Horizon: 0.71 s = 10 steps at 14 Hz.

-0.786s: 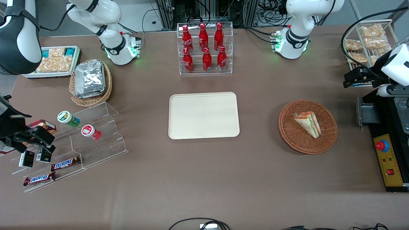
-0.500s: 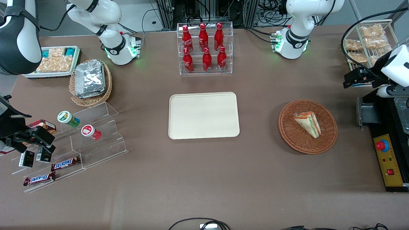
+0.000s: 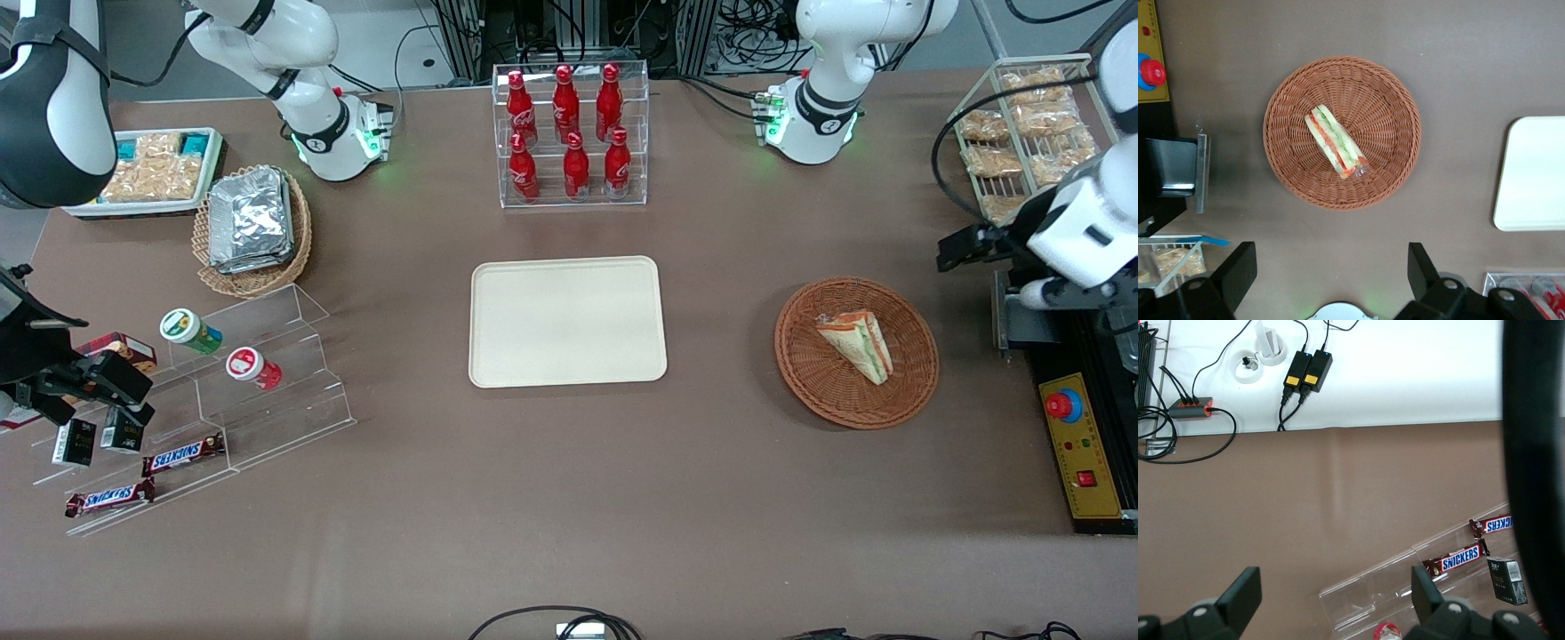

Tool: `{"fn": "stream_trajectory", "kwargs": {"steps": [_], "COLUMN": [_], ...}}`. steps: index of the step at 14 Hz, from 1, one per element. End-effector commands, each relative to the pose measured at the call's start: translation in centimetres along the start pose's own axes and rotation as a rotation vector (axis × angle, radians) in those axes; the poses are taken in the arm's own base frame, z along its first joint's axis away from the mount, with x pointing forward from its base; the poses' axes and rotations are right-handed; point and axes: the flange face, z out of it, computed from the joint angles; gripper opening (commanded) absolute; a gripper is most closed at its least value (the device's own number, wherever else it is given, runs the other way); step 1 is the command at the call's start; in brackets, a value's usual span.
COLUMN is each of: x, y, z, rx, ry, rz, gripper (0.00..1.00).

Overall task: Place sandwich from basket to tray
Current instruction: 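Move the left gripper from rest toward the wicker basket with the sandwich, then lower the open left gripper over the wrapped sandwich in the basket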

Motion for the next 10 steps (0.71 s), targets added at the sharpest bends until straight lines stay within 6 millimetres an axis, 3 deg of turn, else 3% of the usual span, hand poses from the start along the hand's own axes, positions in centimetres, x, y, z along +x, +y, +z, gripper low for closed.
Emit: {"fn": "stream_trajectory", "kwargs": {"steps": [1,7,10], "x": [-0.2,-0.1,-0.9], "y": [0.2,0.0,-0.2], "z": [3.5,9.7,13.1], "rx": [0.01,0.024,0.016], "ry": [0.014,0.039,0.088], "rz": [-0.076,-0.205,-0.249], "gripper": [1.0,1.0,1.0]}}
